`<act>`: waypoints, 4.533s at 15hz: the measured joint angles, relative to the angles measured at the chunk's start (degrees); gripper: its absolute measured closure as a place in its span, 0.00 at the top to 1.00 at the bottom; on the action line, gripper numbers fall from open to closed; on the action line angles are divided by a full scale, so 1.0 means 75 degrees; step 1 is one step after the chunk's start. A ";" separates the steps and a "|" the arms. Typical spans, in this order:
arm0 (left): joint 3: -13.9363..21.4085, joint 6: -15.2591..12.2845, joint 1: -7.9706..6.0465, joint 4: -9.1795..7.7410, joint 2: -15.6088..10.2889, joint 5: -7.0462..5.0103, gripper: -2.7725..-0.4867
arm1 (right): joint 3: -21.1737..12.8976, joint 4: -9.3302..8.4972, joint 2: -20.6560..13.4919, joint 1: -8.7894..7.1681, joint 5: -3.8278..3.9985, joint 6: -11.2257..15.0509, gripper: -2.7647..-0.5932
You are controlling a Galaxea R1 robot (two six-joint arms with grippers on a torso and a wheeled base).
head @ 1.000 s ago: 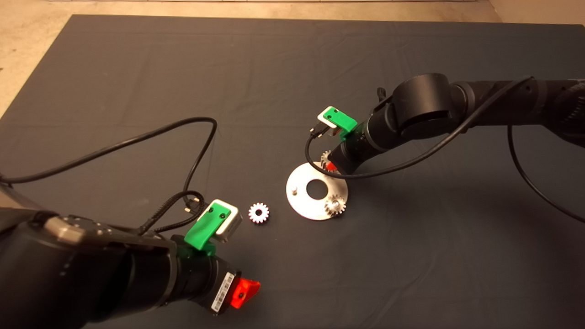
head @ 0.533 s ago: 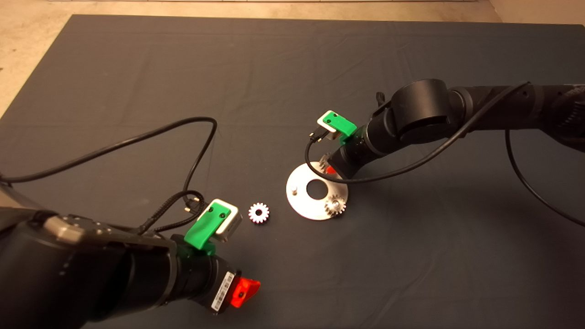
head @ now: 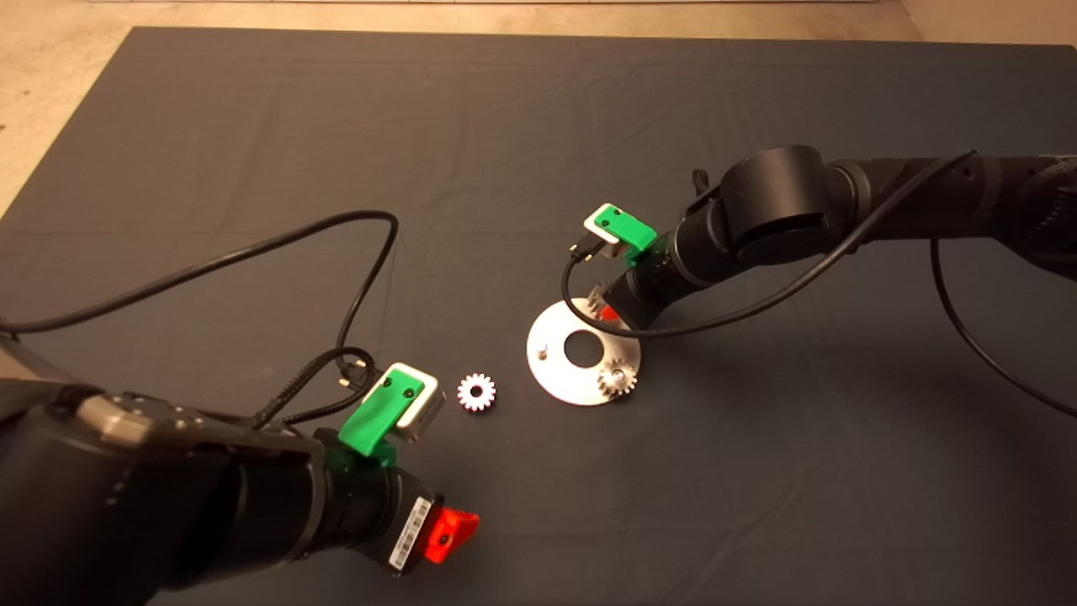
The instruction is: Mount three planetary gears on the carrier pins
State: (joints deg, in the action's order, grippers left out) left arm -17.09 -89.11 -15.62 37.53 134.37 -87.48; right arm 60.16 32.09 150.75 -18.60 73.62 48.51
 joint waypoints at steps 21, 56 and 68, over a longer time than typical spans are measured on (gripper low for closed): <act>0.0000 -0.0026 -0.0002 0.0000 -0.0019 0.0003 0.99 | 0.0000 0.0015 -0.0011 -0.0018 -0.0114 0.0018 0.17; 0.0000 -0.0029 -0.0041 0.0000 -0.0022 0.0000 0.99 | 0.0051 0.0094 0.0007 -0.0102 -0.0179 0.0063 0.17; 0.0000 -0.0029 -0.0041 -0.0002 -0.0019 0.0003 0.99 | -0.0142 0.0097 -0.0059 -0.0102 -0.0163 0.0146 0.16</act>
State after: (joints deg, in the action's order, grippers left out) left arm -17.09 -89.33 -15.92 37.52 134.23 -87.46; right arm 59.10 32.81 150.31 -19.37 72.40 49.60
